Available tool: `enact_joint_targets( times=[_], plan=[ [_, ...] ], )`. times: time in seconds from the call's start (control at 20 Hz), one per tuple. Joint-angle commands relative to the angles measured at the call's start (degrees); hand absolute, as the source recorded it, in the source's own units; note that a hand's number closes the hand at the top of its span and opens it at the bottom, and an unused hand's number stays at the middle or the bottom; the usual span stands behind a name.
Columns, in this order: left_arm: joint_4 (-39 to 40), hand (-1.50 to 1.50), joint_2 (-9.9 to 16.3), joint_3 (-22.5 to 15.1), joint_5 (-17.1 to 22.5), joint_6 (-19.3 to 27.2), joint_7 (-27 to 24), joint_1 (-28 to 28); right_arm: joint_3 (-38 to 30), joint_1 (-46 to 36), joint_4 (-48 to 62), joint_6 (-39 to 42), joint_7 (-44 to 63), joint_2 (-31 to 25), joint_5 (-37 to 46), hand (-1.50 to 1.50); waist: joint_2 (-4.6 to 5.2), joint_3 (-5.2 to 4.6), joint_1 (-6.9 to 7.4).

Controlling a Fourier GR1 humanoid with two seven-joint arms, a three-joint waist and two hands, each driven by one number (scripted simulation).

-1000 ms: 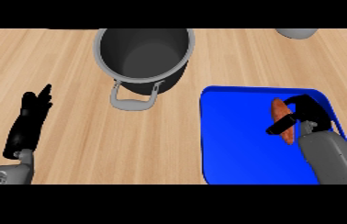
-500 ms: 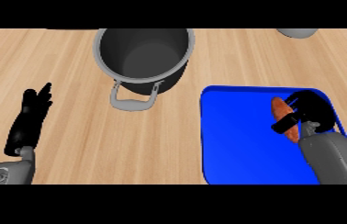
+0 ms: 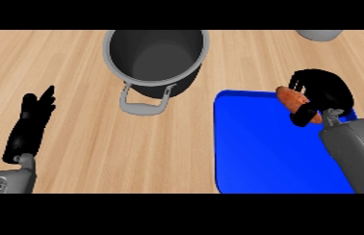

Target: Pick the sweet potato from the tray and place it in the pot

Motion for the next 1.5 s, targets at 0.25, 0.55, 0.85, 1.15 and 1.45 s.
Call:
enact_joint_targets(
  times=[0.25, 0.55, 0.85, 1.15, 1.45],
  plan=[
    [2.15, 0.0, 0.65, 1.93, 0.2, -0.02, -0.22, -0.8, -5.96, -6.36, -4.78, -8.19, -18.18, -2.69, -3.43, 1.5, -0.39, -0.01, -1.59],
    [1.29, 0.0, -0.88, 0.07, -1.96, 1.49, 1.96, -1.15, -8.56, -11.41, -15.3, -11.47, -18.7, 3.39, -8.59, 1.5, -0.53, -0.04, -1.82],
    [-1.08, 0.0, 0.17, 1.8, 0.02, -1.04, 1.6, 0.12, -10.69, -18.47, -22.81, -4.86, -12.66, 2.14, -9.6, 1.5, -0.5, -0.08, -1.3],
    [0.25, 0.0, 1.49, 2.55, -0.22, -2.5, 1.26, -0.81, -5.39, -33.12, -18.27, 3.55, -1.59, 9.06, -10.78, 1.5, -0.44, -0.14, -0.75],
    [-2.03, 0.0, -0.44, 1.38, -1.71, -1.17, 2.5, -0.04, -8.19, -44.59, -3.35, 6.71, 0.32, 12.82, -11.94, 1.5, -0.3, -0.11, -0.47]
  ],
)
